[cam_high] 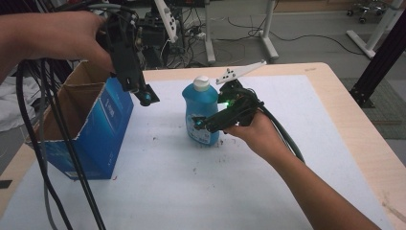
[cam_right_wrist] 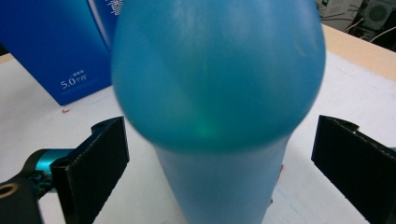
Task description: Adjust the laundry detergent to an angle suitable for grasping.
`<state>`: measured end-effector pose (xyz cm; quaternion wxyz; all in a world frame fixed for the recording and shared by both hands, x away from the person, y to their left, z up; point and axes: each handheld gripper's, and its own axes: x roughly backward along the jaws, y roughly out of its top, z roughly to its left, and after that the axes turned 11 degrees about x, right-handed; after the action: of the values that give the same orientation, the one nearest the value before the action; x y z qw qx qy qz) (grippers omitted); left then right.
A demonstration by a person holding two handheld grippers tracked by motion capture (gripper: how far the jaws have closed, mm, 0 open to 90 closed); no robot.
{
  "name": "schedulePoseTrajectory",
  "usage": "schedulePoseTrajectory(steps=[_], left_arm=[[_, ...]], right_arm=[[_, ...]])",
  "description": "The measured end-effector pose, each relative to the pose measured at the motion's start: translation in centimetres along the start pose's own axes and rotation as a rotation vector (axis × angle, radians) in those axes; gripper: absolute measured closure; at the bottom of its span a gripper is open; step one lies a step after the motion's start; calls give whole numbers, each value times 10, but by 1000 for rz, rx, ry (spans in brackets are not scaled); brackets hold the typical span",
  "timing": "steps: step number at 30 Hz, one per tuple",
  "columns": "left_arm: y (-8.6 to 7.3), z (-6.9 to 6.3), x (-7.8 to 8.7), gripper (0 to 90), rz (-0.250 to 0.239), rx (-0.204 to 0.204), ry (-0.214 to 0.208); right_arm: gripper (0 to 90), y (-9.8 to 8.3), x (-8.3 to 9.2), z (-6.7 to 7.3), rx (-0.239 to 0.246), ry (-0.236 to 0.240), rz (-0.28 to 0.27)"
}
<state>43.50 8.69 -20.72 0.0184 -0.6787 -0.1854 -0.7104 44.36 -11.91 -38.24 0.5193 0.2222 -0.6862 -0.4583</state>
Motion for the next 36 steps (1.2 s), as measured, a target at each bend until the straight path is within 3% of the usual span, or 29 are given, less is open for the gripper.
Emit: schedulePoseTrajectory(steps=[8, 11, 17, 20, 36], left_arm=[[-2, 0, -1, 18, 1, 5, -1], [-2, 0, -1, 18, 1, 7, -3], [-4, 1, -1, 18, -2, 13, -4], [-5, 1, -1, 18, -2, 11, -2], [-6, 1, -2, 18, -7, 19, -4]], right_arm=[[52, -1, -4, -1, -4, -19, -10], [167, -2, -5, -1, 10, -13, -13], [170, -4, -8, -1, 11, -21, -15], [234, -4, -8, -1, 19, -24, -16], [326, -6, -14, 1, 40, -29, -18]])
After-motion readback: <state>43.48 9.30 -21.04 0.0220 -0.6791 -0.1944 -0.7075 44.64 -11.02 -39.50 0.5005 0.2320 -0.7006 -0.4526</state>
